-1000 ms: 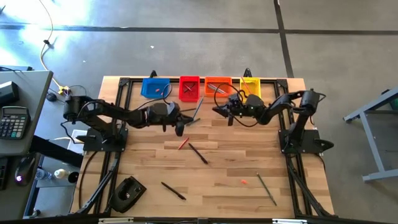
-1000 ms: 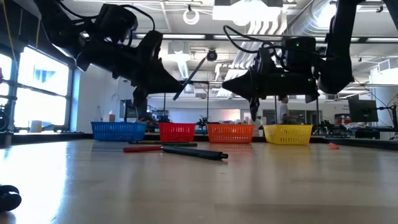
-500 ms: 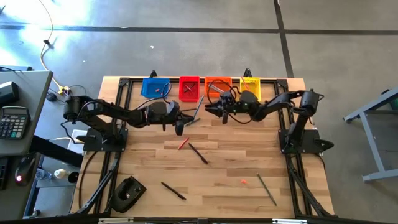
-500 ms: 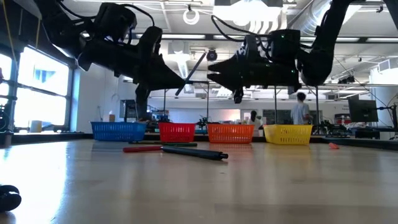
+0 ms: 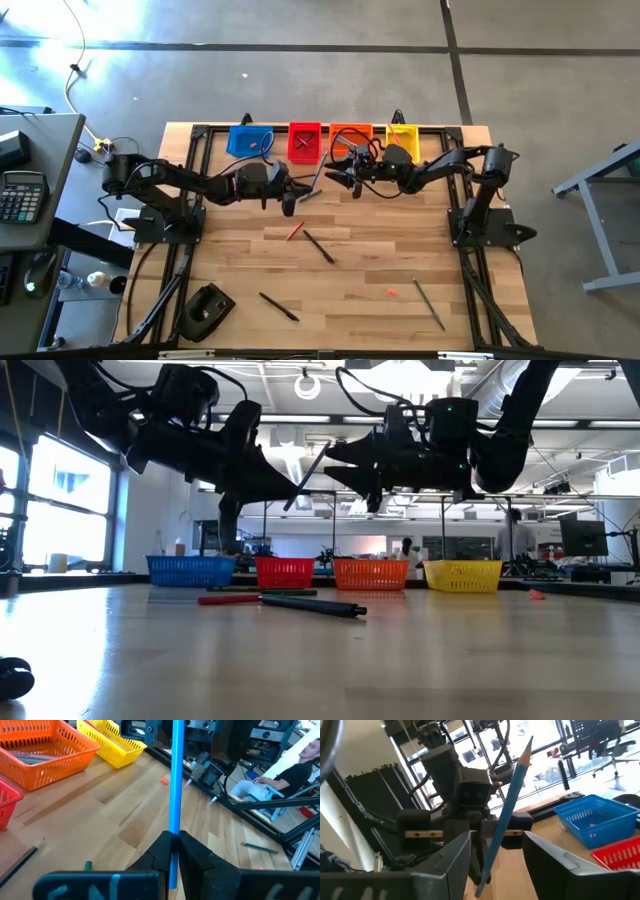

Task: Sort crayons/erasers/pens/pencils in bins
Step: Put the blue colored pencil into the yellow bin

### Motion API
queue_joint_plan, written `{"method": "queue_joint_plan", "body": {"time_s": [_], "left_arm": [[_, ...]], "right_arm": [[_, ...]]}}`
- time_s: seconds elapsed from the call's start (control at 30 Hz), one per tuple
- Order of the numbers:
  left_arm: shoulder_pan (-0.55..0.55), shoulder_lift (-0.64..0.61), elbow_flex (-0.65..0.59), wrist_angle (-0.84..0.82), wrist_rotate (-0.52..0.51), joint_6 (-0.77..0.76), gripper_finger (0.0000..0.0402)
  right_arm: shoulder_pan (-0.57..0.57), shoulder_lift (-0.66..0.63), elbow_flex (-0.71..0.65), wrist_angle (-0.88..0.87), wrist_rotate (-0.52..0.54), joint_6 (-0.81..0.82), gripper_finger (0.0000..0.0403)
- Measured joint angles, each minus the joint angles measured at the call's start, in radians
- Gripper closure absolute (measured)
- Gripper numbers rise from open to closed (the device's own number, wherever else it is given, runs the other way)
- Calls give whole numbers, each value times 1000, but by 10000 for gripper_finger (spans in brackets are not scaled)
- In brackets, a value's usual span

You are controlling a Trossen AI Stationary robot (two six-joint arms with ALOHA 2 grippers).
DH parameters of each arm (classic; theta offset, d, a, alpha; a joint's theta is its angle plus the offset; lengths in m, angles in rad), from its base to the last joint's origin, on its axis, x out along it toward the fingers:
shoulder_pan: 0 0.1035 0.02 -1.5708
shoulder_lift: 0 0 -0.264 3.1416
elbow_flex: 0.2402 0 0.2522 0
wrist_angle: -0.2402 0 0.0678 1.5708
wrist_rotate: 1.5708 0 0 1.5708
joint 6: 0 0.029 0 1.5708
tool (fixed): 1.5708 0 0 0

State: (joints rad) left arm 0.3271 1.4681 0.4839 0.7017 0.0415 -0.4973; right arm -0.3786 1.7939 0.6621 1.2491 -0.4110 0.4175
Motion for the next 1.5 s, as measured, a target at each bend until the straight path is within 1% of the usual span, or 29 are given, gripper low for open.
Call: {"method": "queue_joint_plan", "body": {"time_s": [0.53, 0.67, 0.9, 1.03, 1.1, 1.2, 1.3, 1.43, 1.5], "left_arm": [[0, 0, 0, 2, -11, 4, 390], [0, 0, 0, 6, -11, 4, 390], [0, 0, 0, 7, -9, 4, 390], [0, 0, 0, 8, -10, 4, 390], [0, 0, 0, 13, -10, 4, 390], [0, 0, 0, 35, -10, 12, 390], [0, 0, 0, 44, -11, 23, 390], [0, 0, 0, 44, -12, 30, 388], [0, 0, 0, 42, -16, 33, 385]], "right_arm": [[15, 0, 0, 35, 19, -18, 231], [15, 0, 20, 32, 37, -19, 231], [19, 0, 84, -103, 64, -49, 231], [31, 0, 110, -117, 67, -86, 235], [34, 0, 116, -121, 67, -87, 244], [34, 0, 117, -134, 67, -86, 270], [33, 0, 117, -147, 72, -85, 304], [34, 0, 117, -146, 109, -86, 355], [34, 0, 117, -142, 108, -82, 377]]}}
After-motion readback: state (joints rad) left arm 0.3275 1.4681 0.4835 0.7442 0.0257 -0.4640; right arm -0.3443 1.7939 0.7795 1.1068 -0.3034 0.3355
